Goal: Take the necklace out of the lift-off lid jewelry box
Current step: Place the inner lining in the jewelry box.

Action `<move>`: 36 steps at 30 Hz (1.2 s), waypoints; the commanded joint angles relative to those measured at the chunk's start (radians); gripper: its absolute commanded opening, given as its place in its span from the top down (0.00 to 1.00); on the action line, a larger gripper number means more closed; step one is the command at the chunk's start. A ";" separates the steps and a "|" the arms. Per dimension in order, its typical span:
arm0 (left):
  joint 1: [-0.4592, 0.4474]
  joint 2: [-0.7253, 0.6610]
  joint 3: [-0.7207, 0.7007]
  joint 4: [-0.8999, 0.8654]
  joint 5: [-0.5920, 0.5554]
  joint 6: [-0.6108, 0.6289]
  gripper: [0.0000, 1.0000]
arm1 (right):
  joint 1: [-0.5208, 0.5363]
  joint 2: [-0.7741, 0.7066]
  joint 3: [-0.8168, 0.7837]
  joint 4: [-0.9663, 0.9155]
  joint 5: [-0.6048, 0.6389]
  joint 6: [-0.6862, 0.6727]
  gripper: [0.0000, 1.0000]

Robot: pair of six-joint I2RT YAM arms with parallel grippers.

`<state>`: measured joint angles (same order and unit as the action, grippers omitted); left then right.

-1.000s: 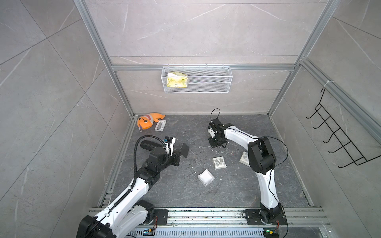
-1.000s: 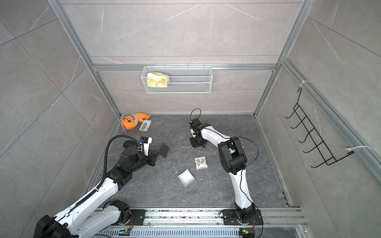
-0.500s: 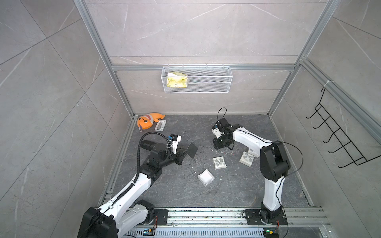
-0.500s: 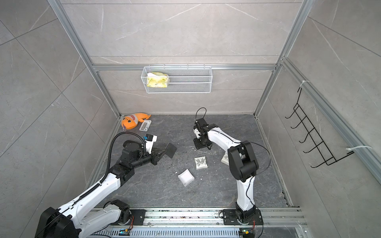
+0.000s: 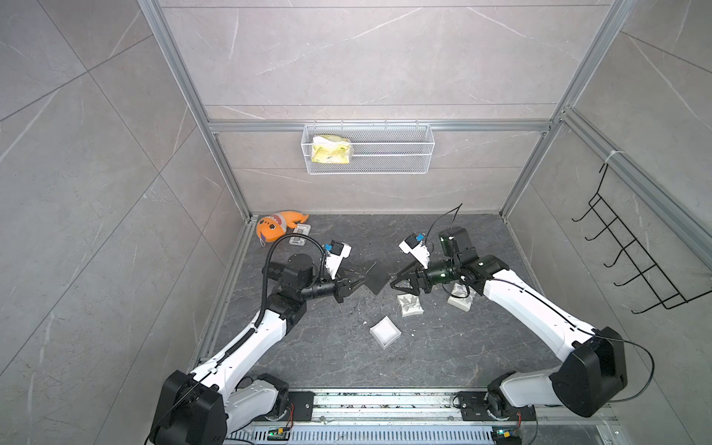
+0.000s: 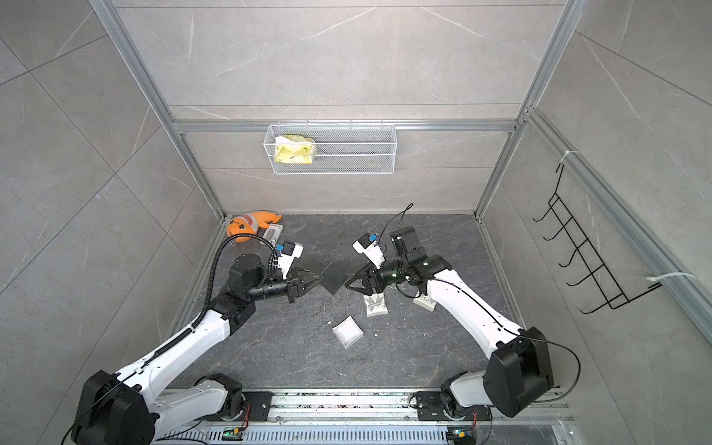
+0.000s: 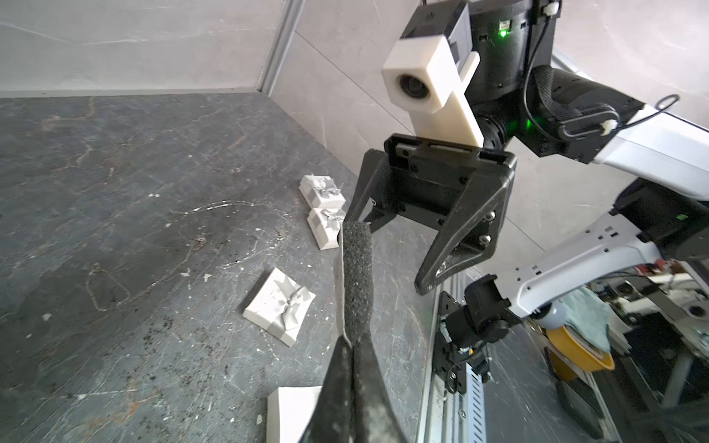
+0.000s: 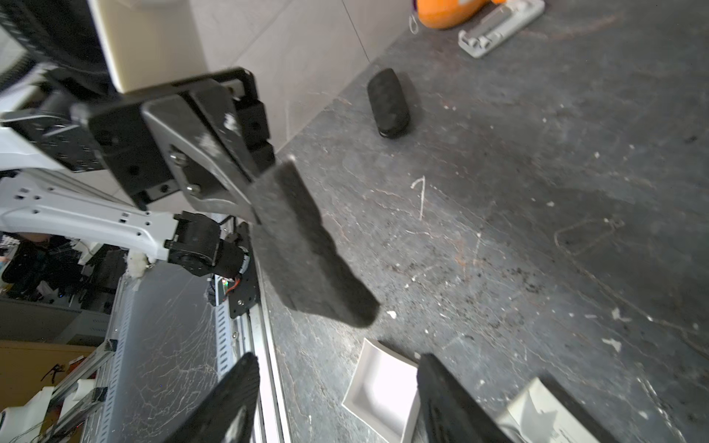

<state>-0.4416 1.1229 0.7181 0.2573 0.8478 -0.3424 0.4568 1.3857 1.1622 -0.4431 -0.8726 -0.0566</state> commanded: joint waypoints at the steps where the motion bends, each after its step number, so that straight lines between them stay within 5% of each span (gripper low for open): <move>1: 0.005 0.009 0.034 0.105 0.145 -0.035 1.00 | 0.001 -0.020 -0.020 0.075 -0.096 0.011 0.33; 12: 0.003 0.014 0.025 0.122 0.203 -0.054 1.00 | 0.044 0.029 0.023 0.103 -0.149 0.043 0.48; 19: 0.004 0.034 0.032 0.114 0.206 -0.046 1.00 | 0.073 0.027 0.026 0.057 -0.100 0.018 0.79; 21: 0.003 0.035 0.031 0.089 0.198 -0.033 0.91 | 0.072 0.011 0.021 0.045 -0.043 0.029 0.83; 26: 0.005 0.009 0.001 0.008 0.080 -0.003 0.54 | 0.074 -0.001 0.023 -0.087 0.188 0.065 0.94; 36: 0.001 -0.132 -0.148 -0.175 -0.365 0.061 0.46 | 0.190 0.011 -0.126 -0.221 0.418 0.218 0.96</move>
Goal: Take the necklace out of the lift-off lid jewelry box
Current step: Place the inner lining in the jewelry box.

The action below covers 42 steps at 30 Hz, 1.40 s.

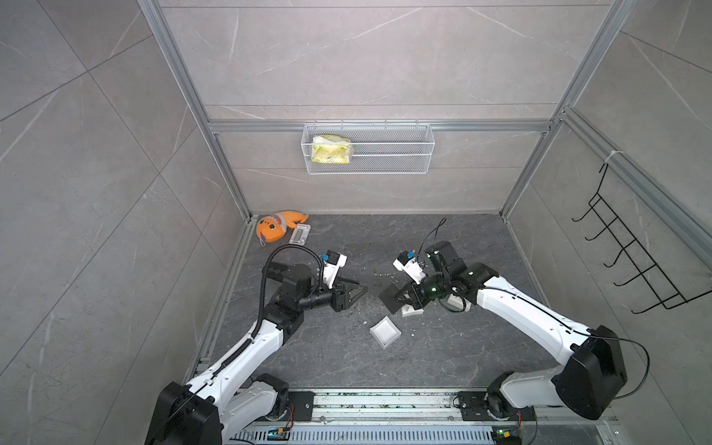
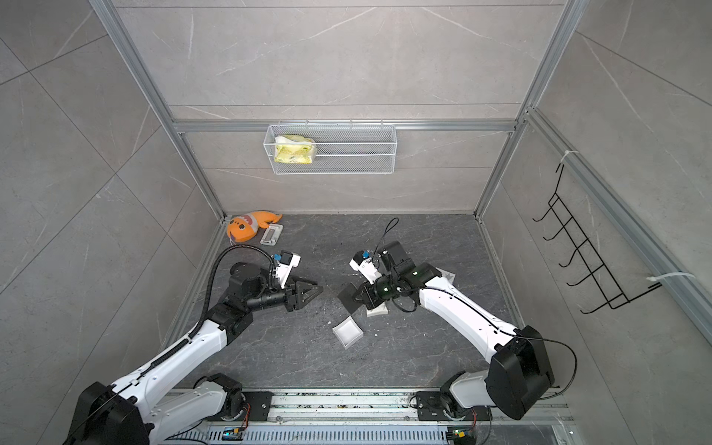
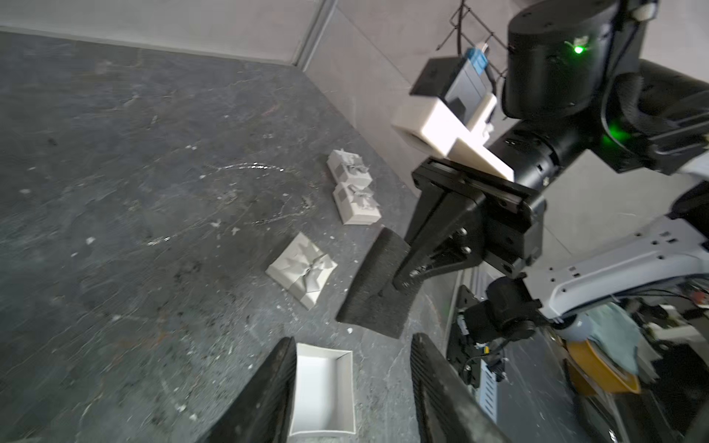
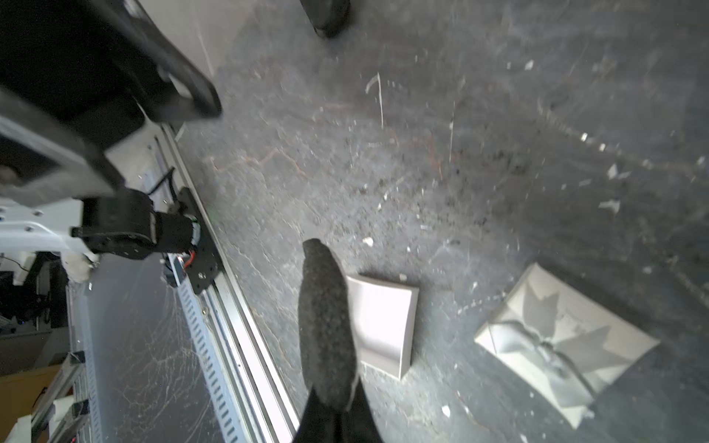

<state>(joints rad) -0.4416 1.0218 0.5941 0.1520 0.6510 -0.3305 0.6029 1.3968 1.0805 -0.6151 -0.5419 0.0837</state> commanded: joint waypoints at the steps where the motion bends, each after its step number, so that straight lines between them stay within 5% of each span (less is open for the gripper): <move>1: -0.005 -0.033 -0.033 -0.093 -0.213 0.051 0.44 | 0.059 0.008 -0.055 -0.035 0.096 0.105 0.95; 11: -0.245 -0.015 -0.130 -0.091 -0.505 0.033 0.42 | 0.135 0.094 -0.161 0.104 0.159 0.290 0.96; 17: -0.338 0.021 -0.185 -0.016 -0.541 0.001 0.44 | 0.162 0.145 -0.156 0.180 0.172 0.358 0.96; 36: -0.369 0.093 -0.290 0.147 -0.540 -0.048 0.54 | 0.231 0.264 -0.126 0.194 0.336 0.407 0.95; 42: -0.371 0.131 -0.274 0.180 -0.562 -0.052 0.55 | 0.274 0.292 -0.081 0.130 0.416 0.374 0.87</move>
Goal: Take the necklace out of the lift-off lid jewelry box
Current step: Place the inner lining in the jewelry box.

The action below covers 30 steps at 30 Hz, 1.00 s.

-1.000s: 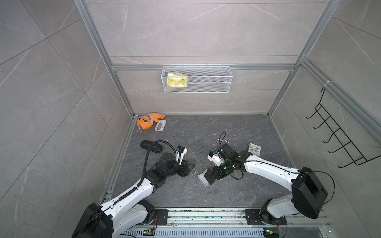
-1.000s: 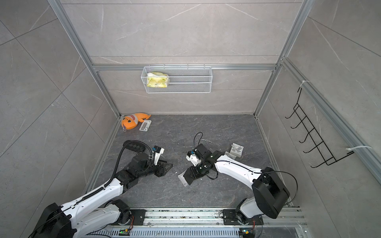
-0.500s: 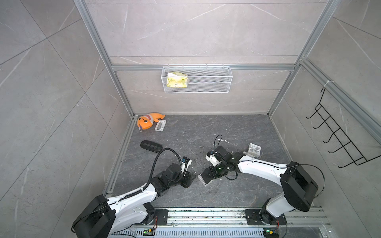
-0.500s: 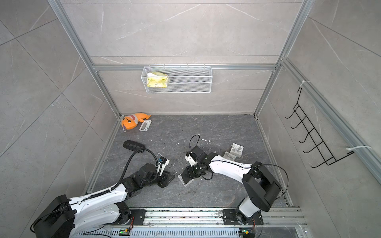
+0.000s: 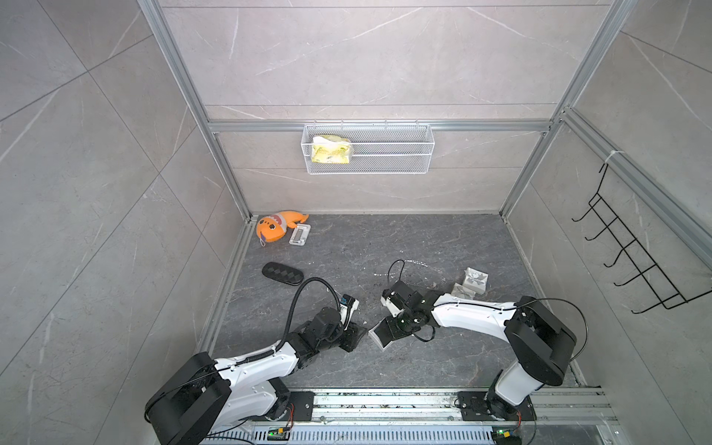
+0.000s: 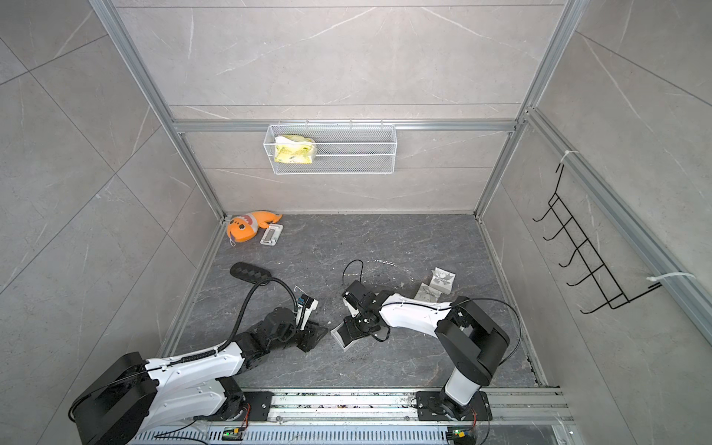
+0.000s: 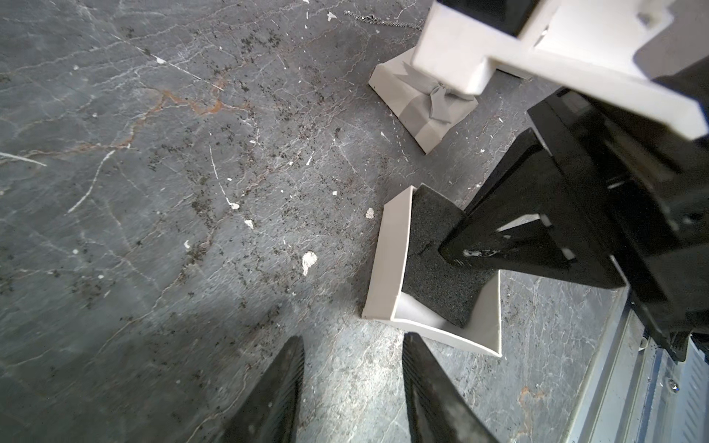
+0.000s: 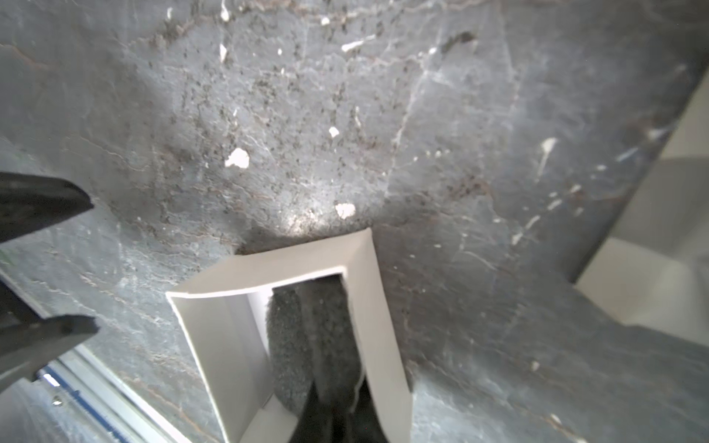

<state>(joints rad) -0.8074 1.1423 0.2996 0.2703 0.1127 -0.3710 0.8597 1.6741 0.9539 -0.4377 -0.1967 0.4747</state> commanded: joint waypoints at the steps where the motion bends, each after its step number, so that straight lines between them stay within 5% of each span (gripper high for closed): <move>1: -0.006 0.015 0.023 0.063 -0.029 -0.012 0.55 | 0.022 0.012 0.055 -0.066 0.090 -0.029 0.82; 6: -0.006 0.034 0.033 0.074 -0.058 -0.012 0.56 | 0.038 -0.027 0.094 -0.150 0.171 -0.072 0.61; 16: -0.006 0.061 0.040 0.111 -0.084 -0.015 0.56 | 0.041 -0.082 0.160 -0.279 0.242 -0.136 0.55; 30: -0.004 -0.026 0.026 0.077 -0.160 -0.011 0.56 | 0.041 -0.028 0.124 -0.161 0.176 -0.130 0.78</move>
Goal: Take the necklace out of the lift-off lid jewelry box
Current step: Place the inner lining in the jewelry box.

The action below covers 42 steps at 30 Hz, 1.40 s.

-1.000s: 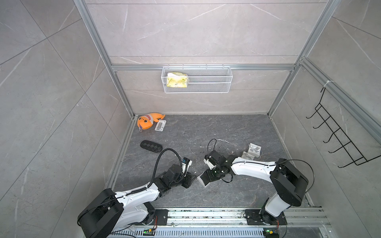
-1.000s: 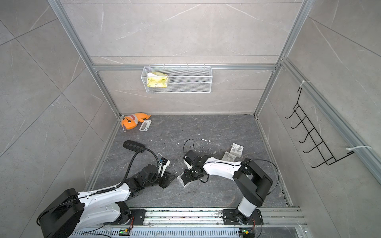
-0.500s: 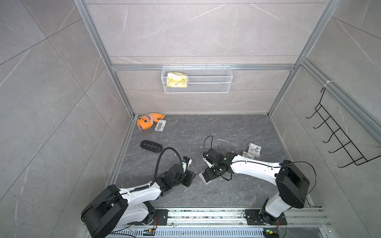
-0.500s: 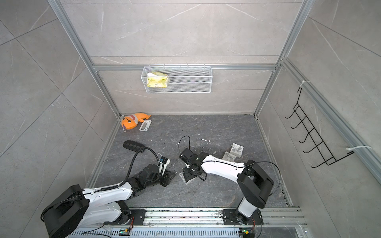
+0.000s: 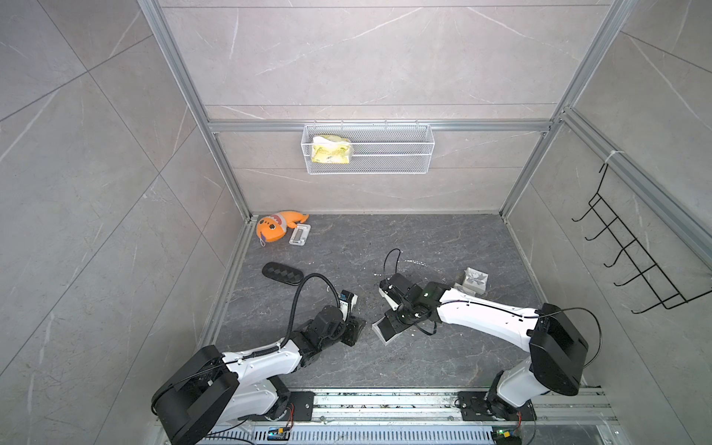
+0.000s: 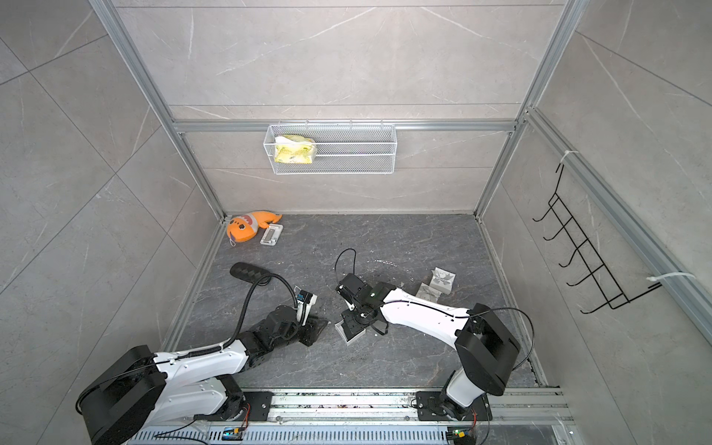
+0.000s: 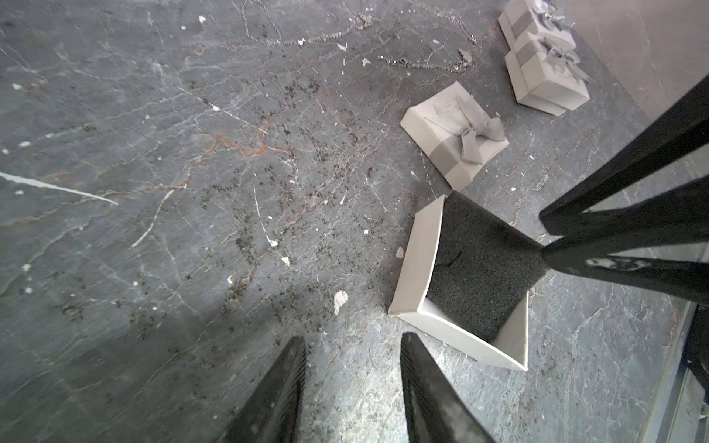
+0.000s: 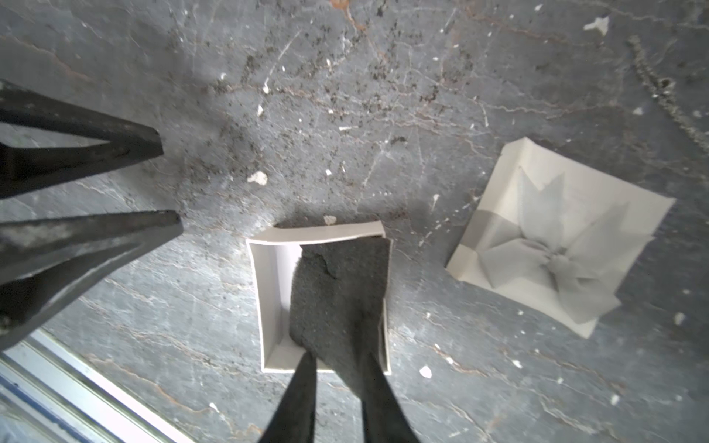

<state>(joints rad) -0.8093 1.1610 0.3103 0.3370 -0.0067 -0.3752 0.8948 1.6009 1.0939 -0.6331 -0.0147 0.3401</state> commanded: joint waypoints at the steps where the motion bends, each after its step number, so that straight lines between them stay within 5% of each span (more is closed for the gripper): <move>1: -0.004 -0.058 0.017 -0.001 -0.047 -0.002 0.56 | 0.005 0.064 -0.016 0.031 0.007 0.008 0.79; 14: -0.002 -0.190 0.021 -0.099 -0.104 0.027 0.55 | 0.006 0.193 -0.018 0.104 0.019 0.011 0.83; 26: -0.002 -0.144 0.038 -0.072 -0.105 0.035 0.55 | 0.011 0.063 0.007 0.003 0.110 -0.009 0.81; 42: -0.002 -0.122 0.043 -0.049 -0.117 0.050 0.55 | 0.045 0.160 0.053 -0.011 0.194 -0.003 0.90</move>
<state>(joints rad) -0.8093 1.0489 0.3256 0.2481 -0.1040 -0.3546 0.9291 1.7351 1.1187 -0.6212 0.1471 0.3397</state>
